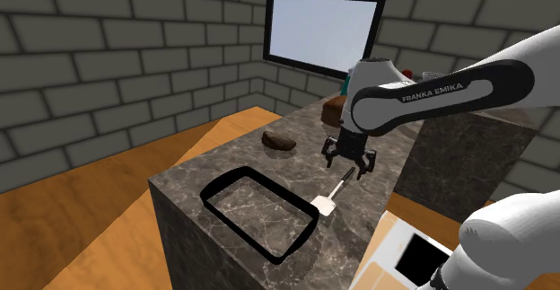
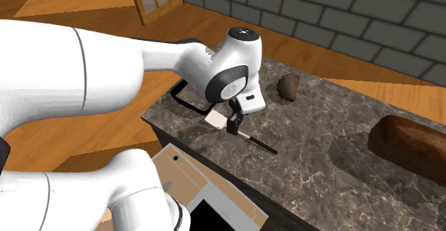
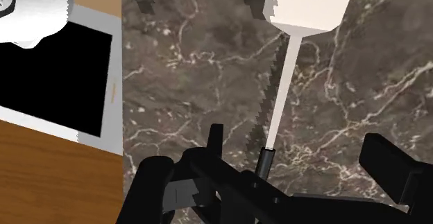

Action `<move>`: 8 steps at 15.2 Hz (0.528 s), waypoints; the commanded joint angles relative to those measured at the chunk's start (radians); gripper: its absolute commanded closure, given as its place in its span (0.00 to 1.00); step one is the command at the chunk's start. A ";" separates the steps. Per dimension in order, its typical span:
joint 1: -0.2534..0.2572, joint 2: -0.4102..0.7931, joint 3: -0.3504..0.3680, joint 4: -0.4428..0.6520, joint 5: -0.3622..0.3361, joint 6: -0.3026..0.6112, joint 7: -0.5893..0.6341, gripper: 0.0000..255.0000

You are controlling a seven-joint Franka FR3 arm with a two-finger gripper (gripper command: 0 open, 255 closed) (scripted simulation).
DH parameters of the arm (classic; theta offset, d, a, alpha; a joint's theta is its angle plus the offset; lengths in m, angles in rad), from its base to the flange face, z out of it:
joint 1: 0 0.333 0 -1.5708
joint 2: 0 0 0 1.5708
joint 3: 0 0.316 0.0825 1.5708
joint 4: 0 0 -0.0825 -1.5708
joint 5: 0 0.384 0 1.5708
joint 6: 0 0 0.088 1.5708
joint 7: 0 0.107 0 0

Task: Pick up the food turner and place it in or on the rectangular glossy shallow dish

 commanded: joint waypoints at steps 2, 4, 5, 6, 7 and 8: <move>-0.037 0.048 0.040 -0.029 0.002 0.088 0.109 0.00; -0.040 0.069 0.047 -0.043 0.001 0.123 0.111 0.00; -0.042 0.080 0.050 -0.050 0.000 0.140 0.113 0.00; -0.044 0.092 0.053 -0.057 -0.001 0.158 0.114 0.00; -0.046 0.104 0.057 -0.063 -0.002 0.176 0.116 0.00; -0.048 0.111 0.059 -0.067 -0.003 0.187 0.117 0.00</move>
